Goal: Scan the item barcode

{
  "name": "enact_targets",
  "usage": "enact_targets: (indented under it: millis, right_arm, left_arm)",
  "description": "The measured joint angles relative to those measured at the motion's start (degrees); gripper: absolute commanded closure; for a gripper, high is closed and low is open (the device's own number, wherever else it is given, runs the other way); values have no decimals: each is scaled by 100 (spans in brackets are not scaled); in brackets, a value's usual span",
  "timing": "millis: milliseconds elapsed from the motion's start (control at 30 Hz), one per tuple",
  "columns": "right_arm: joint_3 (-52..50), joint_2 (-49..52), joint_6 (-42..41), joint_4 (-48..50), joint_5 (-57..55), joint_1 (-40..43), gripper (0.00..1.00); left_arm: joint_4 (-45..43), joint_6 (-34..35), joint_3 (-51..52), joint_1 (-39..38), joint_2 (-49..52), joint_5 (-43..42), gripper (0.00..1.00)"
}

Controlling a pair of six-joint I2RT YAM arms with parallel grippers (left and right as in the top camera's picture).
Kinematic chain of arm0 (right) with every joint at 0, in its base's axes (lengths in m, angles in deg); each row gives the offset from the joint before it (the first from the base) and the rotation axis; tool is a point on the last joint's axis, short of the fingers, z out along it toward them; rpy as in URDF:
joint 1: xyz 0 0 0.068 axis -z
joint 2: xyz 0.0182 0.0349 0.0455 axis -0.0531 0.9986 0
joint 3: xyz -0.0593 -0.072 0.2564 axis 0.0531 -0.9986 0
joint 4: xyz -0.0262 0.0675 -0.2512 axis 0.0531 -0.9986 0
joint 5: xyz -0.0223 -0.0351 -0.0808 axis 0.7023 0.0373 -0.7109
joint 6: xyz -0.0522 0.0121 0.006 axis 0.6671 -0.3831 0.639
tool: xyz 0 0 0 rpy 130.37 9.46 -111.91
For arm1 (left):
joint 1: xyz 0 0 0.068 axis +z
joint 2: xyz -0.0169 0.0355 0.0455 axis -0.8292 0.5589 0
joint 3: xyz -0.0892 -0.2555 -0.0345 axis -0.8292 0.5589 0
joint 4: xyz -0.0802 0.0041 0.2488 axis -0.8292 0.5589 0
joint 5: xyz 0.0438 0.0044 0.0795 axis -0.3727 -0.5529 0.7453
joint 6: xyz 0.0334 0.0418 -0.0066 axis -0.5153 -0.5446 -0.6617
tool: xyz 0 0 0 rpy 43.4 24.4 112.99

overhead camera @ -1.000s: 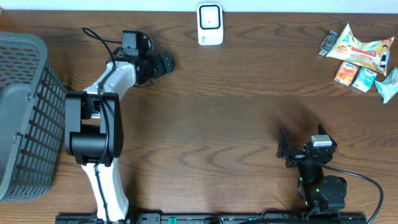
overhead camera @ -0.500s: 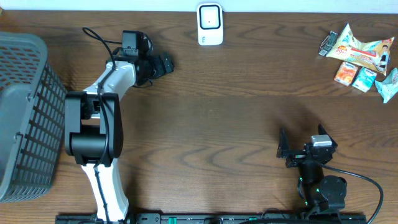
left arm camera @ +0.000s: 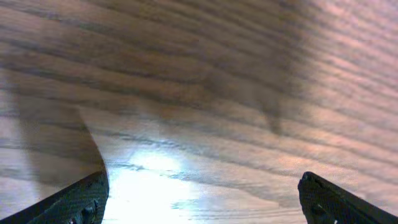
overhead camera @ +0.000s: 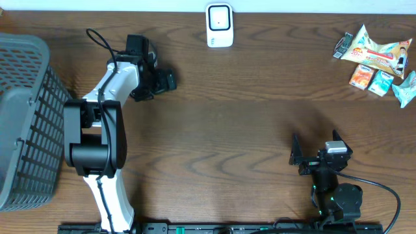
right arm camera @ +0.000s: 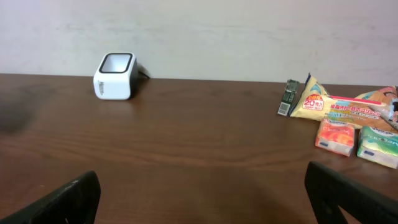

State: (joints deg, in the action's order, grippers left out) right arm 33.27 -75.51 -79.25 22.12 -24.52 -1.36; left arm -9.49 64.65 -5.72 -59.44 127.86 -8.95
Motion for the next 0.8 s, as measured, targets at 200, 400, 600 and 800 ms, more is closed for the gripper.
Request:
enact_targets:
  millis: [200,400,600,800]
  right_arm:
    - [0,0,0,0,0,0,1]
    - [0,0,0,0,0,0,1]
    - [0,0,0,2,0,0,1]
    - [0,0,0,0,0,0,1]
  left_arm:
    - [-890,-190,874,-2,-509,199,2]
    - [-1950,-262,2024,0,-1248,289,2]
    - [-2905,-286,3187,0,-2459,291,2]
    - [-3832,-588,4358,0,-3766,297,2]
